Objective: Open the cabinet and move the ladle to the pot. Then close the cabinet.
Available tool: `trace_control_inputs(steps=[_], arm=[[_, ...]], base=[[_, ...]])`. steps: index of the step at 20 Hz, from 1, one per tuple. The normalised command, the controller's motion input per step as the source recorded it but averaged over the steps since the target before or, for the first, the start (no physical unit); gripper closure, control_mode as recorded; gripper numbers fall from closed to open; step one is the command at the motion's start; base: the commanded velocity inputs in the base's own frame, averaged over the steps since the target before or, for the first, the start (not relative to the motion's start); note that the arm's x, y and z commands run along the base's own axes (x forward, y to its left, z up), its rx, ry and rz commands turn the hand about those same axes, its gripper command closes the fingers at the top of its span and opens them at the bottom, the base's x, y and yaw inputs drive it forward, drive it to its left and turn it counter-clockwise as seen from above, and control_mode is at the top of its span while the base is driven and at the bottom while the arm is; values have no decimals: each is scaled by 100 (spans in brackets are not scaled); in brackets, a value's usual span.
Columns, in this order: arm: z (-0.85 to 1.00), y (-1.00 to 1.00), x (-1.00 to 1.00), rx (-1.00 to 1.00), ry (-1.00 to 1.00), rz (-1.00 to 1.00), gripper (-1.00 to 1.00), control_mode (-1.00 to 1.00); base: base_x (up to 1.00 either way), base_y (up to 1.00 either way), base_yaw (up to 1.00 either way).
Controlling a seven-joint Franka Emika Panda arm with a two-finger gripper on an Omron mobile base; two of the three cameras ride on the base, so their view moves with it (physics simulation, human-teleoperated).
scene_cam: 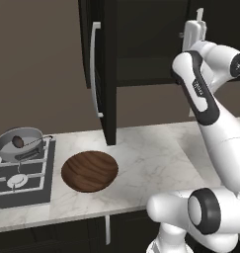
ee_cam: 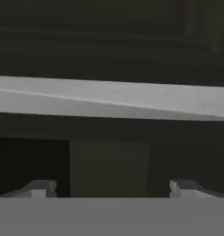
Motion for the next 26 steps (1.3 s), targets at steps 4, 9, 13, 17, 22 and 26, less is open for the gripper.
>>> trace_control_inputs(steps=[4,9,13,17,22,26], arm=[[15,24,-38,-6,0,0,-100,-100],[22,12,-62,-6,0,0,-100,-100],[23,2,-87,-9,5,0,-100,-100],[10,5,-92,-11,6,0,-100,-100],[0,11,-88,-11,2,3,-100,-100],[0,16,-95,-9,0,4,-100,-100]], base=[[0,0,0],[0,0,0],[0,0,0],[0,0,0],[0,0,0],[0,0,0]])
